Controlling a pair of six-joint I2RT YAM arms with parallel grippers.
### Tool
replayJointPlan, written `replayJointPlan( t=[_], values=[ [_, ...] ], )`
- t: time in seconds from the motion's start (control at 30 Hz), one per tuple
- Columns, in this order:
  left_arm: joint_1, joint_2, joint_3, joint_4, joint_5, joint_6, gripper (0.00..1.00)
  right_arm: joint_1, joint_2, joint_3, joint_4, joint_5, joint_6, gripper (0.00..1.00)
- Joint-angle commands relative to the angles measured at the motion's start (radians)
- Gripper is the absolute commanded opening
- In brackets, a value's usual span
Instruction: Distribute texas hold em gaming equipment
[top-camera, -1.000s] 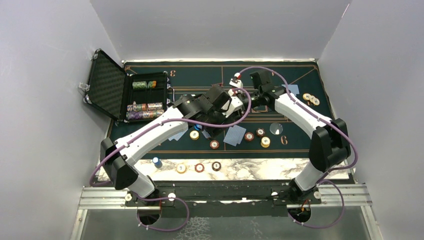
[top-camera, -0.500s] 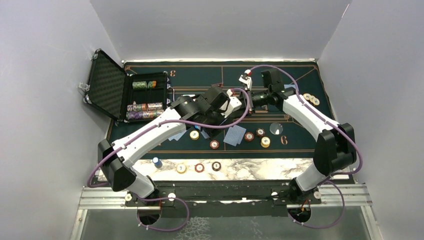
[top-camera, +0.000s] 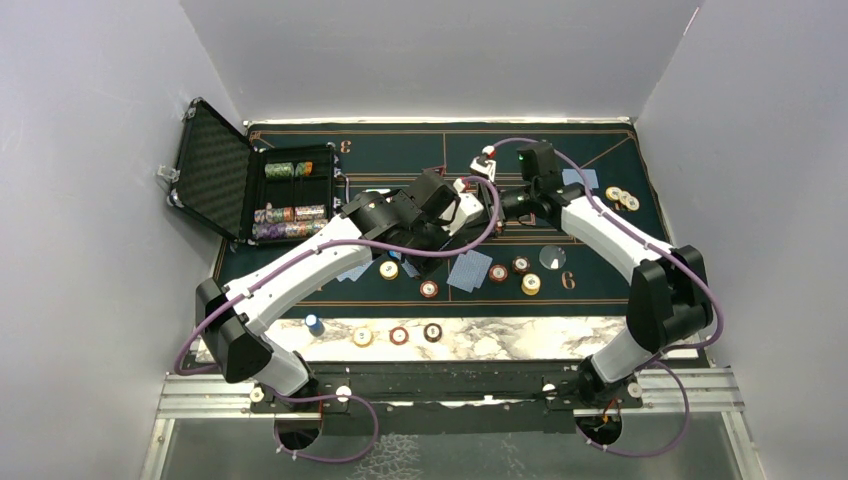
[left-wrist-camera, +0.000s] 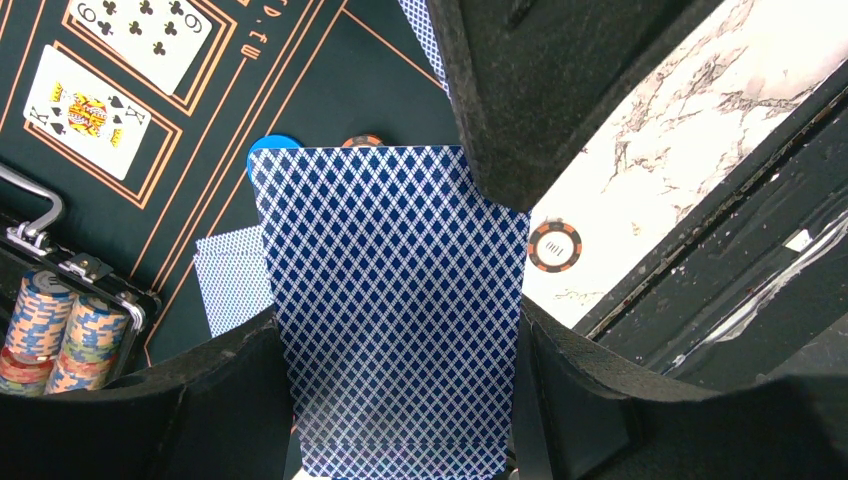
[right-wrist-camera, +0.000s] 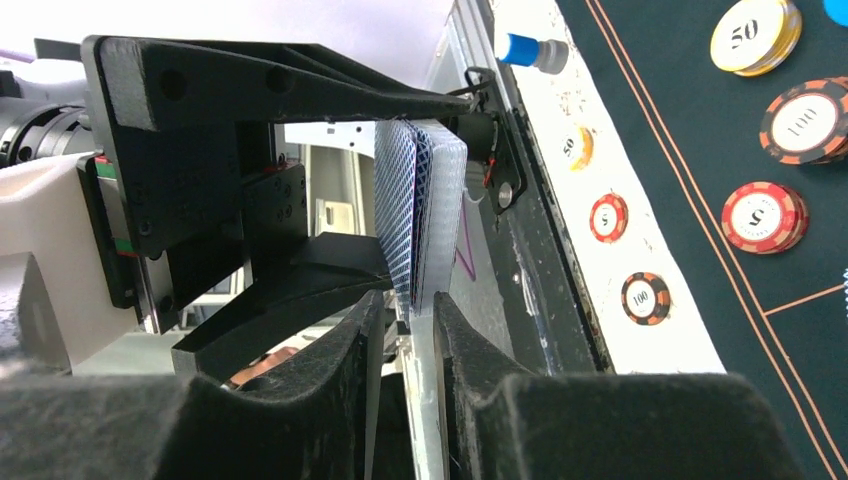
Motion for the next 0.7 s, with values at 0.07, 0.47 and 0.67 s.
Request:
replayJointPlan(
  t=[0.07,0.47,0.67],
  values=[
    [-0.005,-0.007,0.003,0.017,0.004,0.014,0.00,0.009,-0.033,-0.034,0.133,-0.072,0.101,0.23],
    [-0.004,0.002,-0.005,0.011,0.003,0.018,0.00,0.009,-0.036,-0.009,0.095,-0.064,0.084,0.20],
    [-0.004,0.006,0.004,0.011,0.008,0.016,0.00,0.024,-0.039,-0.044,0.175,-0.079,0.148,0.16]
  ],
)
